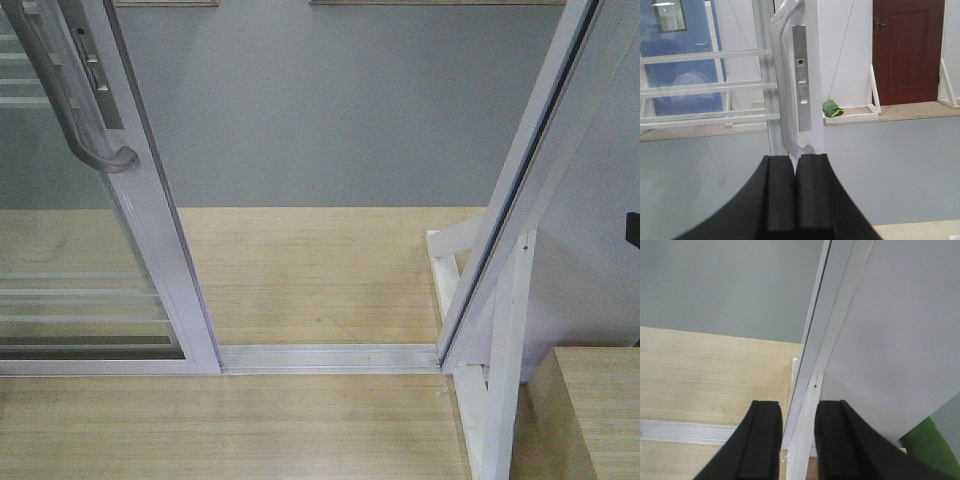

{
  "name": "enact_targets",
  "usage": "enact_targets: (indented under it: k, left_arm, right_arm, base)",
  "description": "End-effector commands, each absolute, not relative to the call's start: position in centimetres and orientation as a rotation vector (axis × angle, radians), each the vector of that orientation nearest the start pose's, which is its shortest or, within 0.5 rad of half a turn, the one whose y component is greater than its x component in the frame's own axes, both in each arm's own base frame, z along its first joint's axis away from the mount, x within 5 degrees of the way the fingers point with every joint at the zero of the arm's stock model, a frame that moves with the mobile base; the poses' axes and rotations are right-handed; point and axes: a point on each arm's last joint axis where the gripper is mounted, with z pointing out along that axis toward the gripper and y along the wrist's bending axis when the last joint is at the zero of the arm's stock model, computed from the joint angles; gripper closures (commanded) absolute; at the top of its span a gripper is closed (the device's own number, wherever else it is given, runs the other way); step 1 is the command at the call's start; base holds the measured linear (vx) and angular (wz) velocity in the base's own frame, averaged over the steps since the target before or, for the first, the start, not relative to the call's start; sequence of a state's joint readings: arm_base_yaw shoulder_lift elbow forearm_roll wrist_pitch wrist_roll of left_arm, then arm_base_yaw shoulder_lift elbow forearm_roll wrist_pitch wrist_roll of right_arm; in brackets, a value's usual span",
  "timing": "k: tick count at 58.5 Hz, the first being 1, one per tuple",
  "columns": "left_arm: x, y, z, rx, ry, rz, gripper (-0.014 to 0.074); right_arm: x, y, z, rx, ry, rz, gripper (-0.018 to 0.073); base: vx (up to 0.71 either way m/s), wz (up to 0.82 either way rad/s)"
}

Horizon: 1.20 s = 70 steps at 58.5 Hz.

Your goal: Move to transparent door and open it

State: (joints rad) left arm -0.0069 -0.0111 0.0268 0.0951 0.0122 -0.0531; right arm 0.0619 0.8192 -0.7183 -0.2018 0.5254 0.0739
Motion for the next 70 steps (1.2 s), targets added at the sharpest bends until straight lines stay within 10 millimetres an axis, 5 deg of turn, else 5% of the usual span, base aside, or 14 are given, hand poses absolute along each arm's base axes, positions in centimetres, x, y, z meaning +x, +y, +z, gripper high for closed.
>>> enact_targets:
  k: [1, 19, 29, 37, 56, 70]
  left_arm:
    - [5.6, -0.1, 20.1, 0.034, 1.455, 0.012, 0.0603]
    - [5.6, -0.1, 20.1, 0.034, 1.455, 0.012, 0.0603]
    - [5.6, -0.1, 20.1, 0.034, 1.455, 0.012, 0.0603]
    - [5.6, -0.1, 20.1, 0.034, 1.455, 0.012, 0.0603]
    - [5.6, -0.1, 20.1, 0.034, 1.455, 0.012, 0.0603]
    - [5.6, -0.1, 20.1, 0.034, 1.455, 0.012, 0.0603]
  right_arm:
    - [16.7, 0.1, 34.4, -0.115, 1.994, -0.136, 0.0289]
    - [16.7, 0.2, 34.1, -0.129, 1.997, -0.134, 0.0289]
    - [13.6, -0.3, 33.4, -0.117, 1.810, -0.154, 0.0384]
    - [10.9, -0.4, 30.6, -0.081, 1.615, -0.133, 0.0571]
    - [6.8, -0.2, 20.4, 0.027, 1.548, -0.011, 0.0567]
    - [5.7, -0.2, 19.9, -0.018, 1.515, -0.084, 0.0566]
  base:
    - [0.00, 0.00]
    - [0.00, 0.00]
    - [0.00, 0.00]
    - [0.00, 0.00]
    - [0.00, 0.00]
    - [0.00, 0.00]
